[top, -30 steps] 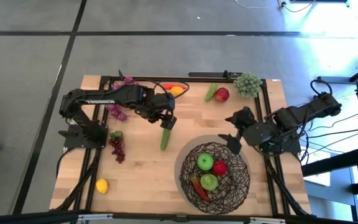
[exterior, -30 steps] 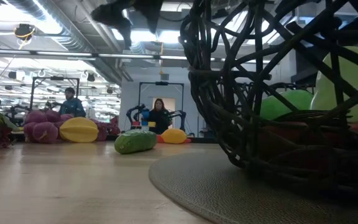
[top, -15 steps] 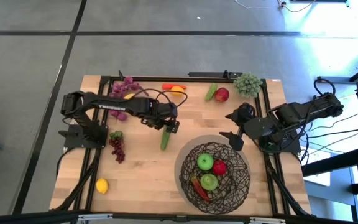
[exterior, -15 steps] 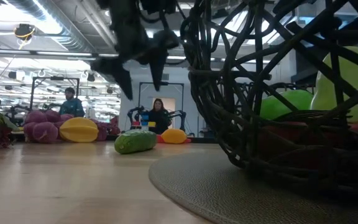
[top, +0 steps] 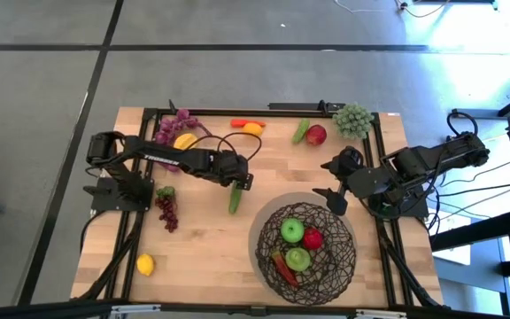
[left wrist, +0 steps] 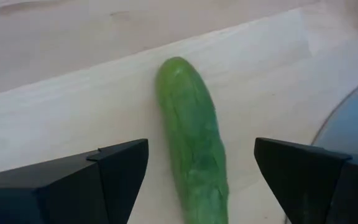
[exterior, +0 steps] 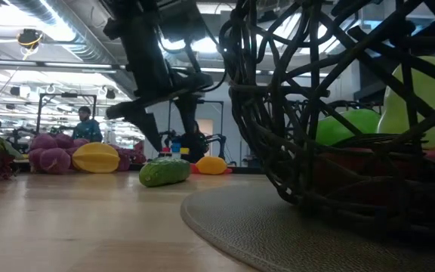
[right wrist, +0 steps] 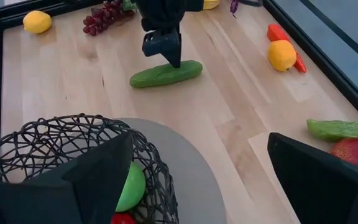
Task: Build produce basket
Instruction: Put the bottom cucumber into the wire basket, then put the bottom yellow lemon into the wire basket
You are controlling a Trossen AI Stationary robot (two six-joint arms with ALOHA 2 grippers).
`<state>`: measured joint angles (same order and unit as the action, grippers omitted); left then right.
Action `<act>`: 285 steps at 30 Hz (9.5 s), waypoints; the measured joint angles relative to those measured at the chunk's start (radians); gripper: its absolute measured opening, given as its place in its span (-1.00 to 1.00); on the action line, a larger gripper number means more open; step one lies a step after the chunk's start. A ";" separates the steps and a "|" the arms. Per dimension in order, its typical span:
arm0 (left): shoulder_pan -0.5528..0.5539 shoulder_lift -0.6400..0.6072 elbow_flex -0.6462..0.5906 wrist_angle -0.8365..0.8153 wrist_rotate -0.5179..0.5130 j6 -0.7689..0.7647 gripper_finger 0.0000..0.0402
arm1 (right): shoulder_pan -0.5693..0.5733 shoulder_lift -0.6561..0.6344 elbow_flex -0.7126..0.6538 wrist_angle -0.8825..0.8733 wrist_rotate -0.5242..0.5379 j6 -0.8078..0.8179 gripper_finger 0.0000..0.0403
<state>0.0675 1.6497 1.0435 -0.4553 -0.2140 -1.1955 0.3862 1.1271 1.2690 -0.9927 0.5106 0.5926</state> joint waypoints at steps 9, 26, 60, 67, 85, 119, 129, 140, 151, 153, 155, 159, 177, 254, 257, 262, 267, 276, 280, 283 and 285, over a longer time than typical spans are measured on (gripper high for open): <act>-0.040 0.099 0.000 0.089 -0.005 -0.004 0.41 | 0.000 0.000 0.000 0.001 0.001 0.003 0.81; -0.045 0.164 0.001 0.142 -0.006 -0.002 0.41 | 0.000 0.000 -0.001 0.009 0.001 0.007 0.81; -0.075 0.198 0.003 0.155 -0.028 -0.004 -0.13 | 0.000 0.000 -0.001 0.009 -0.016 0.004 0.81; -0.075 0.186 0.002 0.151 -0.026 0.025 -0.42 | 0.000 0.000 -0.001 0.009 -0.016 0.004 0.81; -0.156 -0.007 0.000 0.098 0.002 0.152 -0.43 | 0.000 0.000 -0.001 0.008 -0.016 0.005 0.81; -0.330 0.059 0.525 0.111 0.316 1.255 -0.43 | 0.005 -0.052 -0.001 -0.039 -0.184 -0.077 0.81; -0.296 0.221 0.583 0.278 0.622 1.362 -0.42 | 0.005 -0.125 -0.001 -0.011 -0.198 -0.074 0.81; -0.274 0.358 0.583 0.530 0.821 1.363 -0.41 | 0.005 -0.129 -0.001 -0.006 -0.191 -0.077 0.81; -0.270 0.471 0.583 0.543 0.822 1.415 -0.41 | 0.005 -0.128 -0.001 -0.007 -0.190 -0.104 0.81; -0.271 0.486 0.583 0.542 0.822 1.453 -0.41 | 0.005 -0.128 -0.001 -0.007 -0.190 -0.104 0.81; -0.273 0.495 0.583 0.541 0.816 1.497 -0.41 | 0.005 -0.128 -0.001 -0.007 -0.190 -0.104 0.81; -0.277 0.499 0.583 0.532 0.776 1.580 -0.41 | 0.005 -0.128 -0.001 -0.007 -0.190 -0.104 0.81; -0.309 0.500 0.583 0.436 0.543 1.564 -0.32 | 0.005 -0.128 -0.001 -0.007 -0.189 -0.108 0.81; -0.315 0.499 0.583 0.411 0.668 1.617 -0.26 | 0.005 -0.128 -0.001 -0.006 -0.556 -0.232 0.81; -0.307 0.499 0.583 0.415 0.668 1.612 -0.26 | 0.005 -0.128 -0.001 -0.006 -0.556 -0.233 0.81; -0.299 0.499 0.583 0.414 0.668 1.524 -0.26 | 0.005 -0.128 -0.001 -0.006 -0.556 -0.233 0.81; -0.296 0.499 0.583 0.414 0.694 1.602 -0.26 | 0.005 -0.128 -0.001 -0.007 -0.556 -0.233 0.81; -0.300 0.499 0.583 0.412 0.687 1.560 -0.12 | 0.005 -0.128 -0.001 -0.006 -0.556 -0.233 0.81; -0.300 0.499 0.583 0.412 0.677 1.574 0.07 | 0.005 -0.127 -0.001 -0.006 -0.556 -0.232 0.81; -0.300 0.499 0.583 0.412 0.676 1.630 0.16 | 0.005 -0.128 -0.001 -0.006 -0.556 -0.232 0.81; -0.300 0.499 0.583 0.412 0.676 1.665 0.18 | 0.005 -0.127 -0.001 -0.007 -0.556 -0.232 0.81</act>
<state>-0.2321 2.1483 1.6260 -0.0428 0.4622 0.4692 0.3908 0.9997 1.2678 -0.9992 -0.0452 0.3606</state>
